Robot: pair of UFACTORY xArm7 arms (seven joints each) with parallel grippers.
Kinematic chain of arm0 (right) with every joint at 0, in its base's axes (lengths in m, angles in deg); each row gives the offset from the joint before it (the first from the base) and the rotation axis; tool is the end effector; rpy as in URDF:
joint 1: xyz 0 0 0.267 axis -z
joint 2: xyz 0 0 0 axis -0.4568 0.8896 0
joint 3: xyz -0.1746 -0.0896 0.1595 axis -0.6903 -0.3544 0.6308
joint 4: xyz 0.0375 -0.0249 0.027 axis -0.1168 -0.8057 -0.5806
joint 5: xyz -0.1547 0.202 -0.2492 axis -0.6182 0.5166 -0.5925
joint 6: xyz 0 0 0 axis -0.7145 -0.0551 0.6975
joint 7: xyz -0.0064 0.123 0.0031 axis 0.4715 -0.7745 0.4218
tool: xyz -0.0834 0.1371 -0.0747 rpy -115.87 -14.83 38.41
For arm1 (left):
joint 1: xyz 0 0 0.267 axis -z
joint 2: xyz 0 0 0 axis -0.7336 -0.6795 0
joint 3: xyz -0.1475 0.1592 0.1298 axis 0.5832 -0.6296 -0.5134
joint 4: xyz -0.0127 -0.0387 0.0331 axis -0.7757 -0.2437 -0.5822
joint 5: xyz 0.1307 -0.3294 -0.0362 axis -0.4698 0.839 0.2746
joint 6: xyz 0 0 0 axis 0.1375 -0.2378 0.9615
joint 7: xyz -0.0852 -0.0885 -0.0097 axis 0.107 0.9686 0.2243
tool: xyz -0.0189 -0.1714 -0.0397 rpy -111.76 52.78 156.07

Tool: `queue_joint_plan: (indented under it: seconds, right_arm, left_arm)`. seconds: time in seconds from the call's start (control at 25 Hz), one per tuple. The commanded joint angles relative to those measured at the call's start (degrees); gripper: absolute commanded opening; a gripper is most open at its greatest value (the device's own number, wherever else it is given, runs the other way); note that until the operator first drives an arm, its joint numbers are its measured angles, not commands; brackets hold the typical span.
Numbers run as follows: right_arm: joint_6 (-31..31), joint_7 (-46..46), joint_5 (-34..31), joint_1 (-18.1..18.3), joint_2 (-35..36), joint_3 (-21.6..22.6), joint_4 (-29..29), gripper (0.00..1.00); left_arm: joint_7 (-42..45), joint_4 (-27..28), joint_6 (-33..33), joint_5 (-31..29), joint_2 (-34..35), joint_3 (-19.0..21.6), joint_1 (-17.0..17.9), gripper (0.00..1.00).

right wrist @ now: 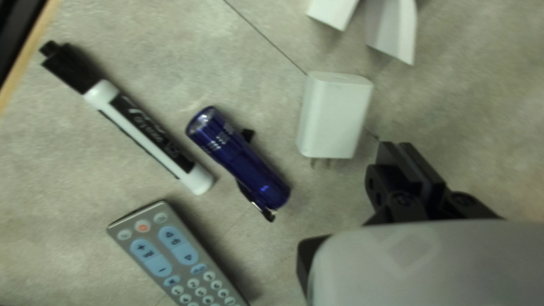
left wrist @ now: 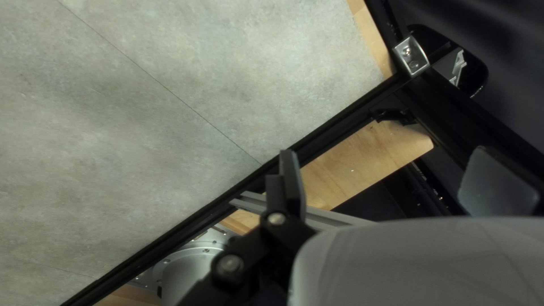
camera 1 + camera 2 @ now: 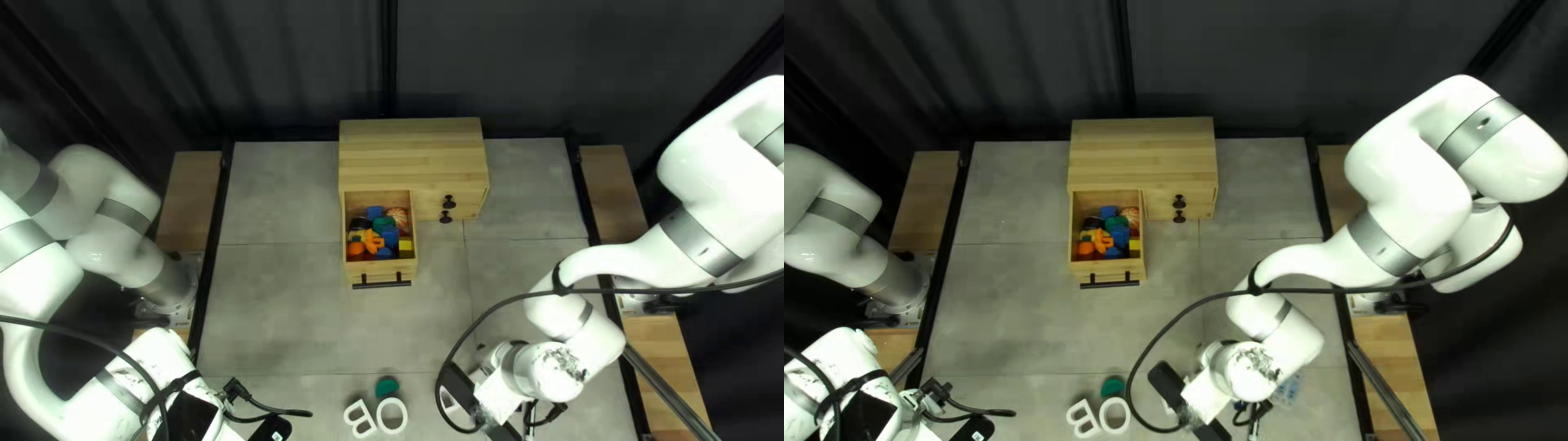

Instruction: Open drawers and place objects into drawer and close

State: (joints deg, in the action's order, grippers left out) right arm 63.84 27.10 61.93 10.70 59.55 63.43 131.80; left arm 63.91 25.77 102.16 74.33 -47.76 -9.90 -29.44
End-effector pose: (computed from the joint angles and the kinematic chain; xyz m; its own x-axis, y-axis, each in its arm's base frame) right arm 0.3836 0.2114 0.0207 0.7200 0.6908 -0.0670 0.6938 -0.7141 0.0935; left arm 0.1801 -0.3195 0.1088 0.7408 -0.6318 -0.2280 -0.5982 -0.7750 0.2038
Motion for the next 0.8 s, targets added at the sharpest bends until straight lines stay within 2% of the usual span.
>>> queue_joint_plan:
  seconds: [0.04, 0.44, 0.8]
  right_arm:
    - [2.0, 2.7, 2.1, 0.5, 1.4, 0.3, 1.9, 1.0]
    - [-1.3, -0.4, 0.5, 0.6, 5.1, -1.0, 1.2, 1.0]
    - [-0.7, -5.3, -1.1, -0.4, 7.6, -2.3, 2.0, 1.0]
  left_arm:
    - [0.0, 0.0, 0.0, 0.0, 0.0, 0.0, 0.0, 1.0]
    - [0.0, 0.0, 0.0, 0.0, 0.0, 0.0, 0.0, 1.0]
    - [0.0, 0.0, 0.0, 0.0, 0.0, 0.0, 0.0, 1.0]
